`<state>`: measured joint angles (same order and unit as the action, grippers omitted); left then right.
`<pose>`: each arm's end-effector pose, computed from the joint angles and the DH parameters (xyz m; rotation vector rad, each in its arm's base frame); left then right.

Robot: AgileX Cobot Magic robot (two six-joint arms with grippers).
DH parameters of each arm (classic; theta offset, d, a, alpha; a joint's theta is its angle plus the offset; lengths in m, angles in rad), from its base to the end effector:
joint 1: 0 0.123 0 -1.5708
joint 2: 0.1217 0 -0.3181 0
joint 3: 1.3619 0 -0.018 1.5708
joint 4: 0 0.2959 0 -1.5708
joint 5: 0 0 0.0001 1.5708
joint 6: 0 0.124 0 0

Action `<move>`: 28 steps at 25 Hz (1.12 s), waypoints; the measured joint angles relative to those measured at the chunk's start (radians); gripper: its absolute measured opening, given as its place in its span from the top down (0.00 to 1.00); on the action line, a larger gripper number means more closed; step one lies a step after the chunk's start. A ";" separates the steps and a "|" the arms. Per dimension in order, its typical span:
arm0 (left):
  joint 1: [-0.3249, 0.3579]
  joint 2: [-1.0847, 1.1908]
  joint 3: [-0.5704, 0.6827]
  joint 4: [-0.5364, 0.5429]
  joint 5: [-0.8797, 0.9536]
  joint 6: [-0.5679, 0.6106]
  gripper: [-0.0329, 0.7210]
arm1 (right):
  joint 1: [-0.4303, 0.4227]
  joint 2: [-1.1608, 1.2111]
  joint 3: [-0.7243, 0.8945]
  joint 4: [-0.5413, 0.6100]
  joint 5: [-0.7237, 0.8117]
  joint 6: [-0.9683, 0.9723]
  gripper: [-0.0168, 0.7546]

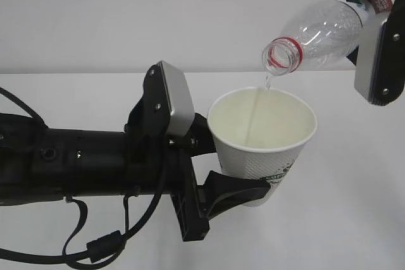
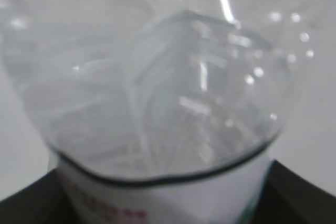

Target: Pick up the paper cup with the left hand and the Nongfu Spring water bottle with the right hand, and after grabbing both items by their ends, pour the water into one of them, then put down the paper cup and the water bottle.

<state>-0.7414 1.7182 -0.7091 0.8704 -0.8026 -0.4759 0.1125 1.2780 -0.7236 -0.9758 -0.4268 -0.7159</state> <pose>0.2310 -0.3039 0.1708 1.2381 1.5077 -0.9062 0.3250 0.0794 0.2940 -1.5731 0.9642 -0.7861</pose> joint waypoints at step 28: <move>0.000 0.000 0.000 0.000 0.000 0.000 0.28 | 0.000 0.000 0.000 0.002 -0.002 -0.019 0.30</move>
<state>-0.7414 1.7182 -0.7091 0.8704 -0.8026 -0.4759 0.1125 1.2780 -0.7236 -0.9740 -0.4286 -0.7351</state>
